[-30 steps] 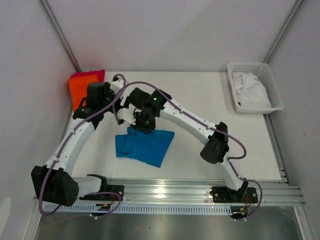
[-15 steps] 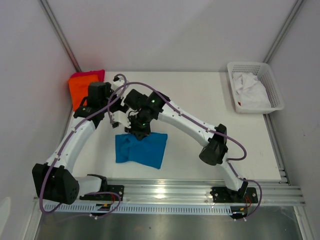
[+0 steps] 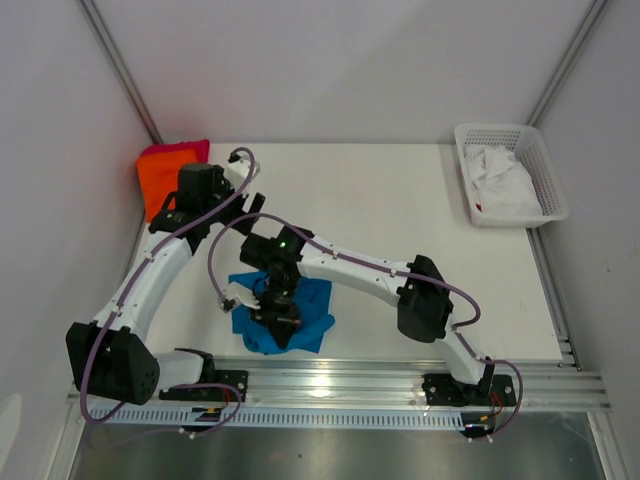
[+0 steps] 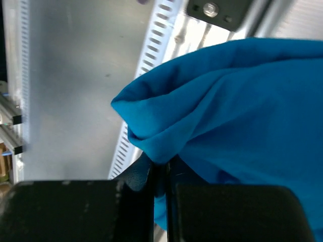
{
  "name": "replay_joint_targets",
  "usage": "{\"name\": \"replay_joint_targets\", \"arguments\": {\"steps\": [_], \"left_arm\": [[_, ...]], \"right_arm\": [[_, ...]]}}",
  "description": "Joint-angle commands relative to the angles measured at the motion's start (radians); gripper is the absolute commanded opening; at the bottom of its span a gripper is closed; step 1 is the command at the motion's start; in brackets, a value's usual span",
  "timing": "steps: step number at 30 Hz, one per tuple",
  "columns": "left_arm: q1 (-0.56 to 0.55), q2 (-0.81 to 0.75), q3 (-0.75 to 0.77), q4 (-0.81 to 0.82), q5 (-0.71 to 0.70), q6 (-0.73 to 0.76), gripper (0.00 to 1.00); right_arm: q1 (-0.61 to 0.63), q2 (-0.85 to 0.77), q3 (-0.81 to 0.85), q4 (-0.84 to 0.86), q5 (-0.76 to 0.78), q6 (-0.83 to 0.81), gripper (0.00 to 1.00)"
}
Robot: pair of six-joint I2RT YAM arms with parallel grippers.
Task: Fold and stack the t-shirts
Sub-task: Fold the tshirt
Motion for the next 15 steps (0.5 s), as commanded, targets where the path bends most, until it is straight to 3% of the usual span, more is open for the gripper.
{"name": "replay_joint_targets", "arguments": {"steps": [1, 9, 15], "left_arm": [[-0.006, 0.001, 0.021, 0.014, 0.026, 0.016, 0.91], [-0.006, 0.014, 0.013, 0.023, 0.043, 0.011, 0.91], [-0.007, 0.021, 0.005, 0.029, 0.047, 0.014, 0.91]], "right_arm": [[0.032, -0.084, -0.001, -0.181, -0.151, 0.018, 0.00], [0.075, -0.112, 0.032, -0.181, -0.257, 0.101, 0.00], [0.084, -0.104, -0.007, -0.180, -0.256, 0.074, 0.00]]}}
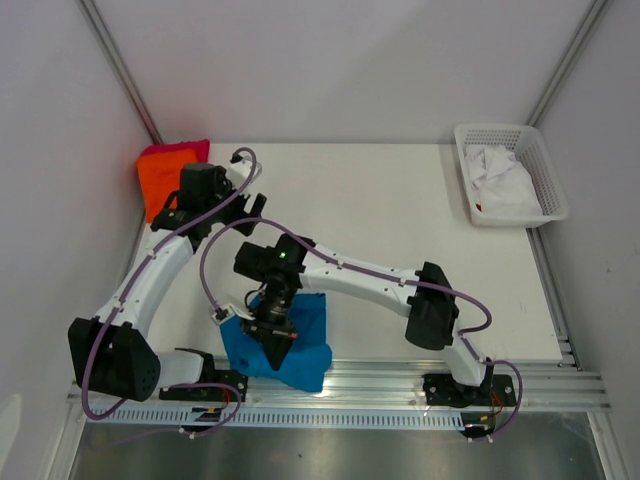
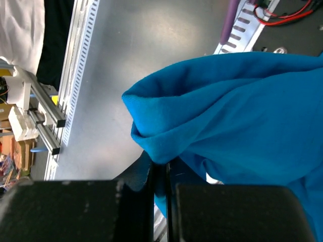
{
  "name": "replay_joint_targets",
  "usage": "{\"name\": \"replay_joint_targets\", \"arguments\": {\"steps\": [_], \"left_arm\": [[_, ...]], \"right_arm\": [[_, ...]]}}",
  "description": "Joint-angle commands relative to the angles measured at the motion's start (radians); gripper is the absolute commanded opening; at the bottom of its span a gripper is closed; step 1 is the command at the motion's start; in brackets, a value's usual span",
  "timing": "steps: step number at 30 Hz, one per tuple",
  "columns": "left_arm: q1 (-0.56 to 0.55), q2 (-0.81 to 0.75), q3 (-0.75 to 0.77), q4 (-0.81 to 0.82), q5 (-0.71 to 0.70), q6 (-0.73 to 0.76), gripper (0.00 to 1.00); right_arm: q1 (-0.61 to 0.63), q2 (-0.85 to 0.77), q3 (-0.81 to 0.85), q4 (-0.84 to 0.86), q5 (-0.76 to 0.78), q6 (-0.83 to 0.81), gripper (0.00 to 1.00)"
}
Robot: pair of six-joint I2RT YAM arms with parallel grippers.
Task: Fold and stack the t-shirts
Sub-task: Fold the tshirt
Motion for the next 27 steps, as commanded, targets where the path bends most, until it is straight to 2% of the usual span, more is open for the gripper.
{"name": "replay_joint_targets", "arguments": {"steps": [1, 14, 22, 27], "left_arm": [[-0.007, 0.009, 0.008, 0.028, 0.025, 0.016, 0.91], [-0.007, 0.043, 0.011, 0.042, 0.022, 0.017, 0.90], [-0.007, 0.056, 0.008, 0.045, 0.021, 0.022, 0.90], [-0.007, 0.069, 0.010, 0.048, 0.021, 0.019, 0.90]], "right_arm": [[0.008, -0.042, -0.022, -0.181, -0.051, -0.022, 0.00], [-0.096, 0.149, -0.050, -0.184, 0.187, -0.168, 0.00], [-0.158, 0.299, 0.137, -0.181, 0.328, -0.174, 0.00], [-0.172, 0.337, 0.226, -0.183, 0.388, -0.165, 0.00]]}}
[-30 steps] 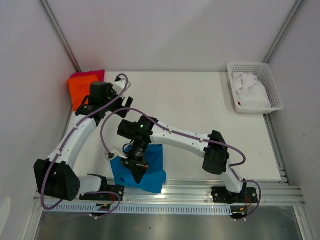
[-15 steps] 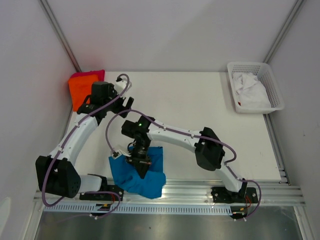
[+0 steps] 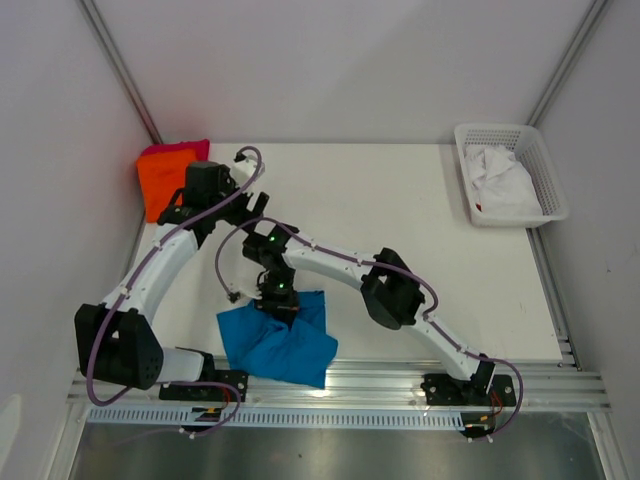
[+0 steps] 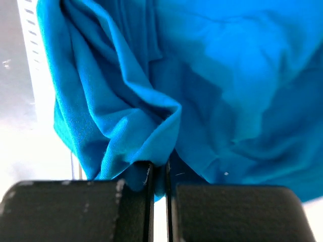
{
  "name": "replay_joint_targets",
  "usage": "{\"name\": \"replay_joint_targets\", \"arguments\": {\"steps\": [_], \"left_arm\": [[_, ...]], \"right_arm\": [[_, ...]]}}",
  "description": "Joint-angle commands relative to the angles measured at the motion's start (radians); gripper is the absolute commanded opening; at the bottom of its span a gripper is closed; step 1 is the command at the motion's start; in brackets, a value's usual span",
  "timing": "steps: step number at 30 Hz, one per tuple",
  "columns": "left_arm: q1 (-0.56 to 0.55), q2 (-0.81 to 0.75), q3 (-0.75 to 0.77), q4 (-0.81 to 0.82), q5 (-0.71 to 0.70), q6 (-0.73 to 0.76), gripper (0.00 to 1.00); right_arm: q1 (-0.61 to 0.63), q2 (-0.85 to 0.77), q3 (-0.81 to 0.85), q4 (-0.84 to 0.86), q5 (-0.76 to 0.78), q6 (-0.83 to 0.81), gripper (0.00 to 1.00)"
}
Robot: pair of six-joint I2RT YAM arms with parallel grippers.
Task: Fold and stack the t-shirts
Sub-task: Fold the tshirt
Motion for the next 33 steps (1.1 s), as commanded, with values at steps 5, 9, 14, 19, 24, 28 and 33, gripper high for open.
{"name": "replay_joint_targets", "arguments": {"steps": [5, 9, 14, 19, 24, 28, 33], "left_arm": [[-0.009, 0.015, 0.011, 0.005, 0.021, 0.010, 0.90], [-0.012, 0.021, 0.010, 0.008, 0.021, 0.010, 0.90], [-0.017, 0.032, 0.011, 0.008, 0.018, 0.008, 0.90], [-0.017, 0.035, 0.011, 0.020, -0.015, 0.007, 0.90], [0.053, -0.015, 0.028, 0.141, -0.230, -0.102, 0.94], [0.184, -0.089, 0.053, 0.187, -0.278, -0.236, 0.94], [0.470, -0.112, 0.096, 0.138, -0.158, -0.433, 0.93]], "right_arm": [[-0.019, 0.002, 0.125, -0.165, 0.098, -0.014, 0.00], [-0.021, -0.044, 0.119, -0.090, 0.095, 0.011, 0.00], [-0.005, -0.072, 0.098, 0.013, 0.100, 0.031, 0.00], [0.025, -0.075, 0.092, 0.065, 0.113, 0.034, 0.00], [0.044, -0.070, 0.081, 0.102, 0.138, 0.037, 0.00], [0.047, -0.069, 0.055, 0.108, 0.129, 0.040, 0.00], [0.047, -0.072, 0.040, 0.122, 0.127, 0.045, 0.00]]}}
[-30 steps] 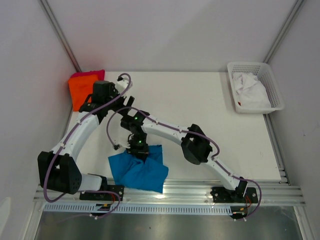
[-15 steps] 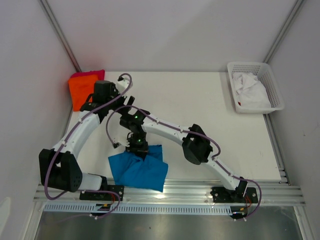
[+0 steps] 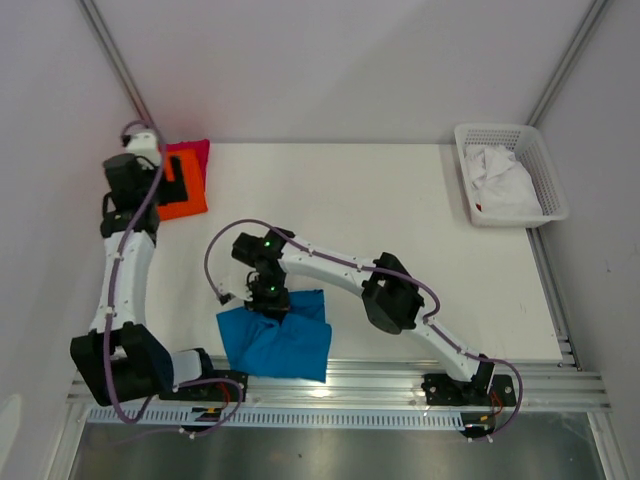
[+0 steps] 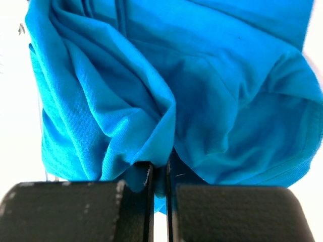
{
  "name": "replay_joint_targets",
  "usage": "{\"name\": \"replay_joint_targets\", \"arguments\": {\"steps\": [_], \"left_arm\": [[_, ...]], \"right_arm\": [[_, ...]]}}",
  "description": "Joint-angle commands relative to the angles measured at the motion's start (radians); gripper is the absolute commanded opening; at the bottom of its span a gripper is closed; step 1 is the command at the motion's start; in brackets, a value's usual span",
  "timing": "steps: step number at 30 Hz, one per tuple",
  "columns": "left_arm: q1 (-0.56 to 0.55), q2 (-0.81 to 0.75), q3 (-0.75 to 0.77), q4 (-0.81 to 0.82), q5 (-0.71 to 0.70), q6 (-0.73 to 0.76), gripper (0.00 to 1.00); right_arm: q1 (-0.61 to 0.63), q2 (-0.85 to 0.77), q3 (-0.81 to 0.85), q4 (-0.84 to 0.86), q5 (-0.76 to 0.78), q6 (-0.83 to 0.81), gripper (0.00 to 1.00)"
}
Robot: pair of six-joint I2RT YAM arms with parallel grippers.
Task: Fold and stack the t-shirts
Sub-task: Fold the tshirt
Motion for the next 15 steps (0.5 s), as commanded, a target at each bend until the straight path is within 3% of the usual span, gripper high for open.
{"name": "replay_joint_targets", "arguments": {"steps": [1, 4, 15], "left_arm": [[0.196, -0.029, 0.082, 0.000, 0.128, -0.204, 0.93], [0.272, -0.018, 0.092, -0.019, 0.230, -0.238, 0.92], [0.281, -0.012, 0.046, 0.007, 0.286, -0.216, 0.91]], "right_arm": [[0.000, -0.061, 0.002, 0.030, 0.004, 0.010, 0.00], [0.005, -0.053, 0.014, 0.038, 0.019, 0.007, 0.00], [0.062, -0.021, 0.132, 0.067, 0.070, -0.014, 0.00]]}}
